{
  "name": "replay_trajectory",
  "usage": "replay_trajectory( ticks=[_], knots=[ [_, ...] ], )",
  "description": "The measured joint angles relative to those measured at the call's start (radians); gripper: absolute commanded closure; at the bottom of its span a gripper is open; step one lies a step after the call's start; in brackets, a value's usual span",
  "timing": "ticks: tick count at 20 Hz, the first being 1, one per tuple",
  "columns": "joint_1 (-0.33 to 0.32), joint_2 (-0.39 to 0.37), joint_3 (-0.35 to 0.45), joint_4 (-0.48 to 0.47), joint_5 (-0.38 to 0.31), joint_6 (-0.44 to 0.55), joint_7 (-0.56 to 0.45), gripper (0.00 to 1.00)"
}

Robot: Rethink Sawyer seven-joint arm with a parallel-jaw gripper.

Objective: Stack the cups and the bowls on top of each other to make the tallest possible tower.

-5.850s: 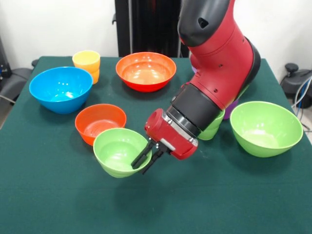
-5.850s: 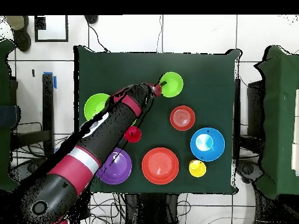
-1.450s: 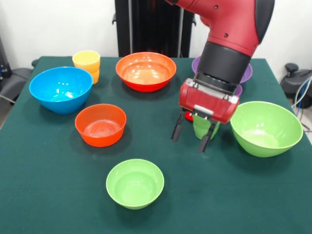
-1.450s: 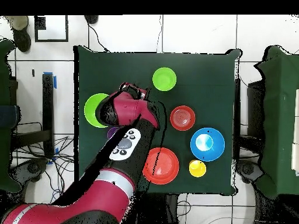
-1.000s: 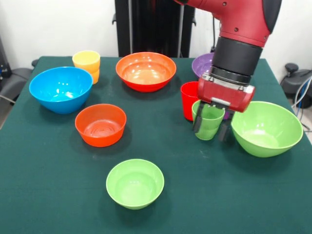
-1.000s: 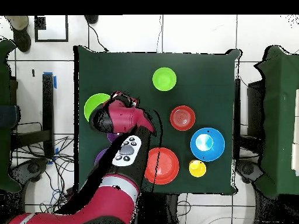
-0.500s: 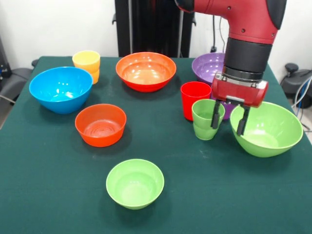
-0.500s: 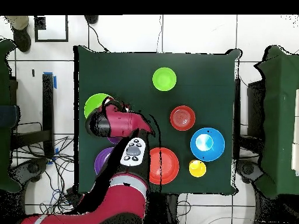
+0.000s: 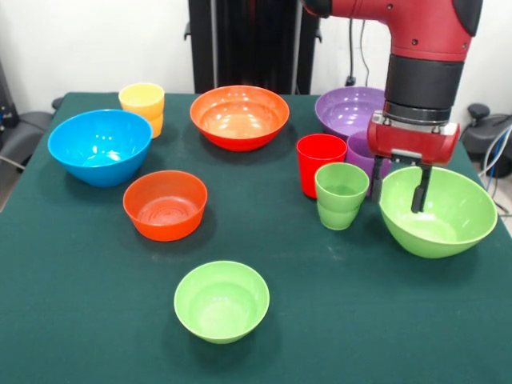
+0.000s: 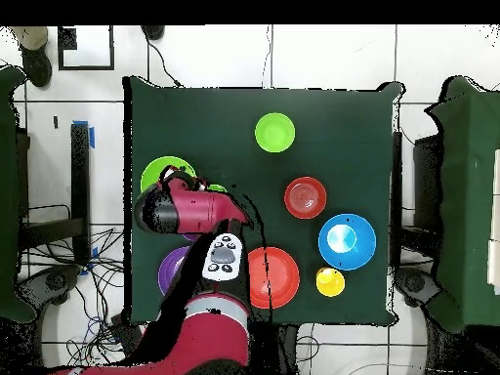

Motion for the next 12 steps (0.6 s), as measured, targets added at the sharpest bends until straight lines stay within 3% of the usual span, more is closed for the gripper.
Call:
replay_trajectory(
  ticks=[12],
  knots=[
    [0.012, 0.010, -0.004, 0.005, -0.002, -0.001, 0.000, 0.00]
  ],
)
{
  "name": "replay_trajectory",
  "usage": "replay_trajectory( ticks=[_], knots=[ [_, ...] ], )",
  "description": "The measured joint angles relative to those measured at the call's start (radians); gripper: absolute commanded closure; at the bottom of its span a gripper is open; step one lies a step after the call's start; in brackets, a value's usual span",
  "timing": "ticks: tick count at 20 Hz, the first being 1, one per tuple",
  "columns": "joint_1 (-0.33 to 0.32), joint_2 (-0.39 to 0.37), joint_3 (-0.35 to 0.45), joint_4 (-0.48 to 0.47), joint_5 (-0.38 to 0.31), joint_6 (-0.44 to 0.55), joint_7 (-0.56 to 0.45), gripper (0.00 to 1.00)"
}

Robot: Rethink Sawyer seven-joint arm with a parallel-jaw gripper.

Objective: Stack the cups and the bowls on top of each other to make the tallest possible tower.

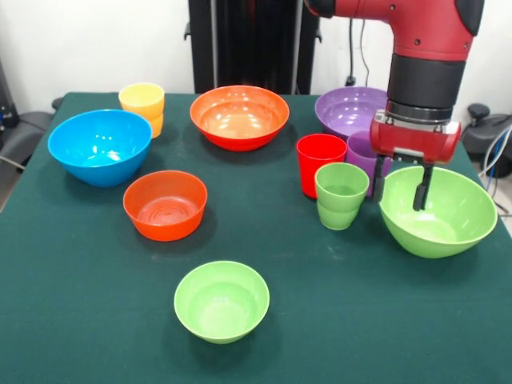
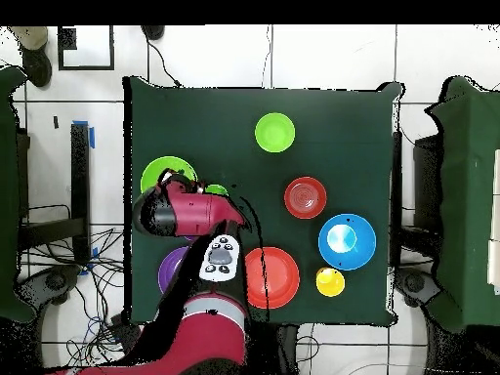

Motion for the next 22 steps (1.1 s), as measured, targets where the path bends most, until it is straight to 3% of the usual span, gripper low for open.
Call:
replay_trajectory(
  ticks=[10, 15, 22],
  knots=[
    [0.027, 0.099, -0.030, -0.059, -0.066, -0.016, 0.000, 0.00],
    [0.062, 0.157, -0.069, -0.094, -0.074, -0.045, 0.000, 0.00],
    [0.098, 0.178, -0.109, -0.114, -0.074, -0.066, 0.000, 0.00]
  ],
)
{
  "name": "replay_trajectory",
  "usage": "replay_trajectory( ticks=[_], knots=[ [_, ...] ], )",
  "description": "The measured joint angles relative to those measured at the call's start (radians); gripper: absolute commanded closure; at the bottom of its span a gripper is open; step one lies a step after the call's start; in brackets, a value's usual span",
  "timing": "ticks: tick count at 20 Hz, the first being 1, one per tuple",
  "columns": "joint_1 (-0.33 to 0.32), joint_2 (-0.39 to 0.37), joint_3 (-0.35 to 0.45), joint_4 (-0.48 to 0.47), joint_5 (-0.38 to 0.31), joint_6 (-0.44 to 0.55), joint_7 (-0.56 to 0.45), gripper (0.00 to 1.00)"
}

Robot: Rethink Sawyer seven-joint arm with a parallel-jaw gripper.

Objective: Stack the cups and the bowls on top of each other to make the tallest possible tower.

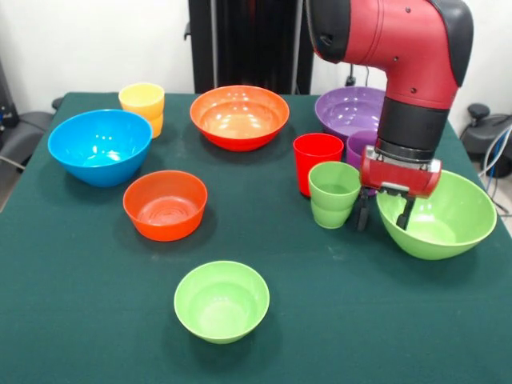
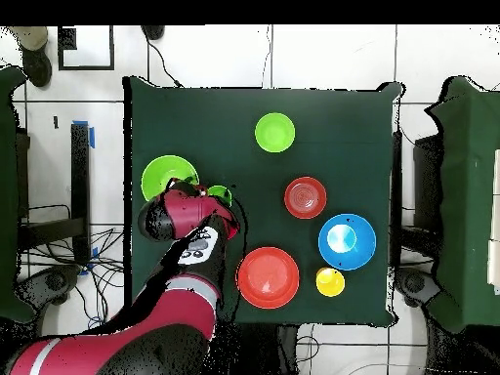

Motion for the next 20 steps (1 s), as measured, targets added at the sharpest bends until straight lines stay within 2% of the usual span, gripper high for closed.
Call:
replay_trajectory(
  ticks=[9, 10, 16, 20],
  knots=[
    [0.027, -0.012, -0.010, 0.006, 0.000, 0.000, 0.000, 0.00],
    [0.030, -0.030, -0.005, 0.015, -0.001, 0.001, 0.000, 1.00],
    [0.031, -0.053, 0.002, 0.020, -0.001, -0.004, 0.000, 1.00],
    [0.001, -0.085, 0.042, 0.028, -0.006, -0.022, 0.000, 1.00]
  ],
)
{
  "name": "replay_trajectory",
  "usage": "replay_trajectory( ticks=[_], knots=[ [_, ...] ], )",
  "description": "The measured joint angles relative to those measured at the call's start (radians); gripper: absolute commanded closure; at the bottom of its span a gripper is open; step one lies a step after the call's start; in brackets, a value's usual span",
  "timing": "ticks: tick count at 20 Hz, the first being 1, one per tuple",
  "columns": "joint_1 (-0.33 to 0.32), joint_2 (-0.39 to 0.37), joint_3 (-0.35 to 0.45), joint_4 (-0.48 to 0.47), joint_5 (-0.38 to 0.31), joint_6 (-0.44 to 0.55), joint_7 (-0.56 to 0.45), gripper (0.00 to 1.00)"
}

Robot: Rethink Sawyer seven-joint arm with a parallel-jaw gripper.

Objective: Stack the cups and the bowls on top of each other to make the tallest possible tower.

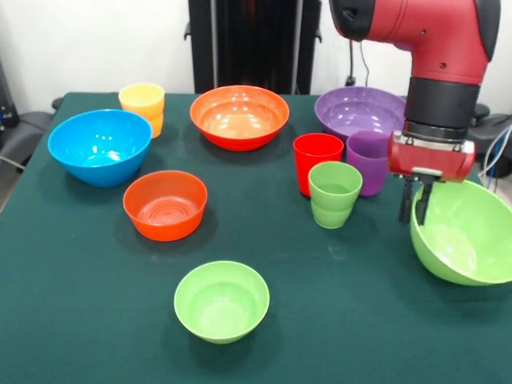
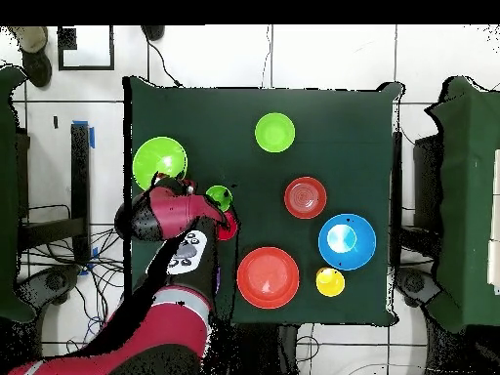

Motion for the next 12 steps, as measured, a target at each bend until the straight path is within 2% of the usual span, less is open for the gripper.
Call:
replay_trajectory(
  ticks=[6, 7, 11, 12],
  knots=[
    [-0.121, -0.037, 0.101, 0.037, -0.086, -0.048, 0.000, 1.00],
    [-0.165, -0.045, 0.131, 0.053, -0.120, -0.066, 0.000, 1.00],
    [-0.257, -0.054, 0.186, 0.088, -0.197, -0.096, 0.000, 1.00],
    [-0.305, -0.055, 0.214, 0.106, -0.237, -0.107, 0.000, 1.00]
  ],
)
